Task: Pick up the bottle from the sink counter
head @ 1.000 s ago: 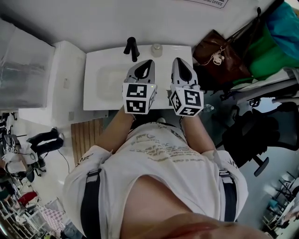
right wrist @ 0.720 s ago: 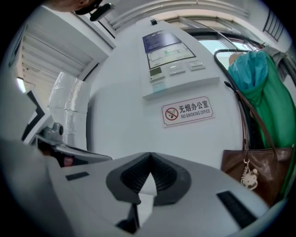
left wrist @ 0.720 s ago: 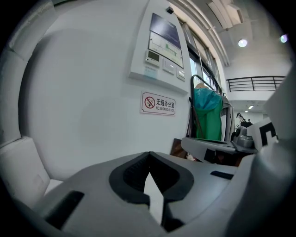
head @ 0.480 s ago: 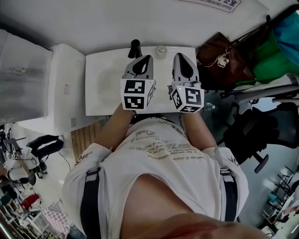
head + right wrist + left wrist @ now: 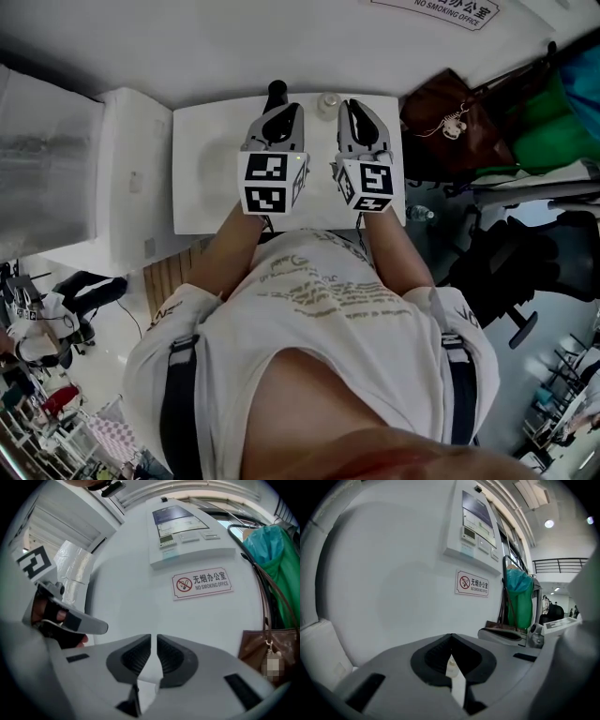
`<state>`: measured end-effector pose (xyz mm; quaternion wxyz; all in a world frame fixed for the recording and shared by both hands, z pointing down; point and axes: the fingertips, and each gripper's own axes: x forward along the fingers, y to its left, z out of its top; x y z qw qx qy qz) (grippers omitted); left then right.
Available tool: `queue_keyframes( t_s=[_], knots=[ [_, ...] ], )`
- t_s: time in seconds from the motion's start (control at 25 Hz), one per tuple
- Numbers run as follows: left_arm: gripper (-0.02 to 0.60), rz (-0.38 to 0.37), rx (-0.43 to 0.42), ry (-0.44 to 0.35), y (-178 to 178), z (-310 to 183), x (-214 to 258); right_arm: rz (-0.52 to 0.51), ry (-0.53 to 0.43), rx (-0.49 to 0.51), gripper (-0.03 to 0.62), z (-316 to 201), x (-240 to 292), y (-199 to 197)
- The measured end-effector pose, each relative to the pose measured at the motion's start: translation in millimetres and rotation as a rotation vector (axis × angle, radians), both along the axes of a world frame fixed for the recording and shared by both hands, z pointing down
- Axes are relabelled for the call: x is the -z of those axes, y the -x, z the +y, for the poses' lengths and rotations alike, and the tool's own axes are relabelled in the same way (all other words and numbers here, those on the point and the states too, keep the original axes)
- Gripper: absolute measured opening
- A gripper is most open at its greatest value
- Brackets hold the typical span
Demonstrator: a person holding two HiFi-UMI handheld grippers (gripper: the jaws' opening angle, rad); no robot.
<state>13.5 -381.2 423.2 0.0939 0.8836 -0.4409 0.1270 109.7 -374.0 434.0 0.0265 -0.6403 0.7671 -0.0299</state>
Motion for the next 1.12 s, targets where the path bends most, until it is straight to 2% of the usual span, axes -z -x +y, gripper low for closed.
queue_keyframes(
  t_s=[0.16, 0.28, 0.64, 0.88, 1.12],
  knots=[
    [0.02, -0.009, 0.015, 0.002, 6.5, -4.1, -1.1, 0.028, 0.023, -0.004, 0.029, -13.9, -19.7, 1.9],
    [0.02, -0.016, 0.028, 0.004, 13.6, -4.4, -1.9, 0.063, 0.061, 0.006, 0.072, -24.5, -39.8, 7.1],
    [0.02, -0.039, 0.07, 0.014, 33.0, -7.7, -6.8, 0.112, 0.177, 0.019, 0.088, -46.7, -92.7, 14.2],
    [0.02, -0.053, 0.095, 0.018, 42.6, -10.9, -10.7, 0.161, 0.248, 0.001, 0.187, -62.0, -127.6, 8.8],
    [0.02, -0.076, 0.11, 0.02, 51.0, -12.1, -12.8, 0.157, 0.316, -0.026, 0.256, -72.7, -155.1, 4.9]
  ],
)
